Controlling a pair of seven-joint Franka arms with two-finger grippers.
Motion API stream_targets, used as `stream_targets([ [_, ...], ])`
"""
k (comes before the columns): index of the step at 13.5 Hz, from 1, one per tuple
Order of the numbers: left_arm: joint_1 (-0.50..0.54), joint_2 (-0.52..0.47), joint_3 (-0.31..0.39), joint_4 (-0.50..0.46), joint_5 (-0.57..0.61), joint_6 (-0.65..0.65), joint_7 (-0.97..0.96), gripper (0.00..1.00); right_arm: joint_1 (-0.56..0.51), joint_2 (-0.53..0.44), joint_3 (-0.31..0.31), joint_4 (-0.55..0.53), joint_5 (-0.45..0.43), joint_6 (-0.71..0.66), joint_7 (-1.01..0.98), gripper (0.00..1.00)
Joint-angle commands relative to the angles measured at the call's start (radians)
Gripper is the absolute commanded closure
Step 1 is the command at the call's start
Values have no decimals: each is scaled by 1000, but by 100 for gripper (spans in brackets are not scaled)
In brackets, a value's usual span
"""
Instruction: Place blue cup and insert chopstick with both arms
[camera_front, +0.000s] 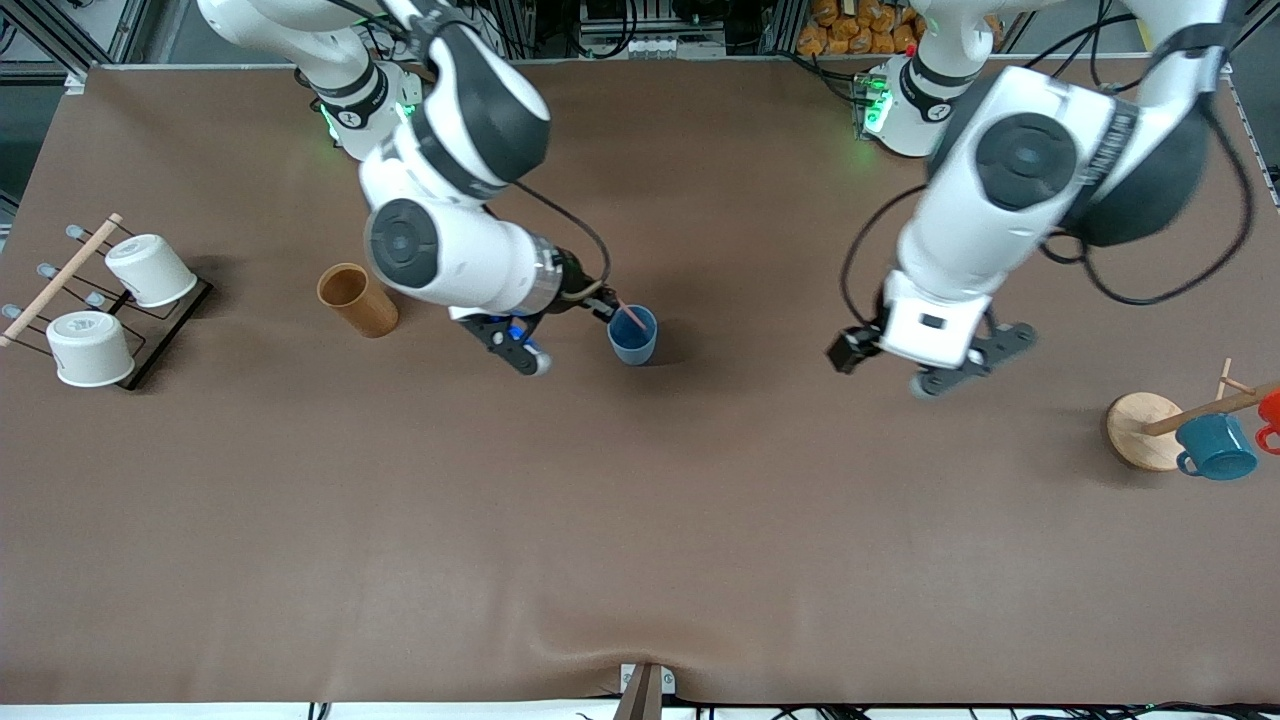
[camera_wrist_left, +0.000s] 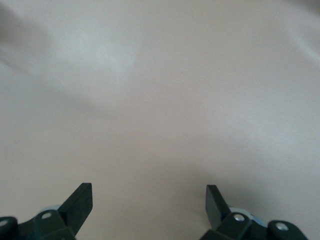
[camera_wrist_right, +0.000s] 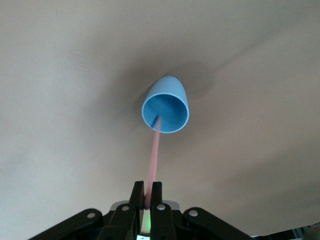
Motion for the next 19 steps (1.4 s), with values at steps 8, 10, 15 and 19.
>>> stream_targets([
  [8, 207, -116, -10, 20, -66, -87, 403, 0, -263, -38, -34, 156, -11, -374, -5, 0],
  [10, 215, -142, 3, 48, -80, -104, 516, 0, -371, -41, -34, 176, -13, -442, -172, 0],
  [15, 30, -232, 293, 50, -139, -185, 684, 0, -508, -90, -45, 170, -204, -528, -632, 0],
  [19, -38, -278, 402, 36, -173, -254, 745, 0, -618, -121, -44, 162, -315, -542, -954, 0],
])
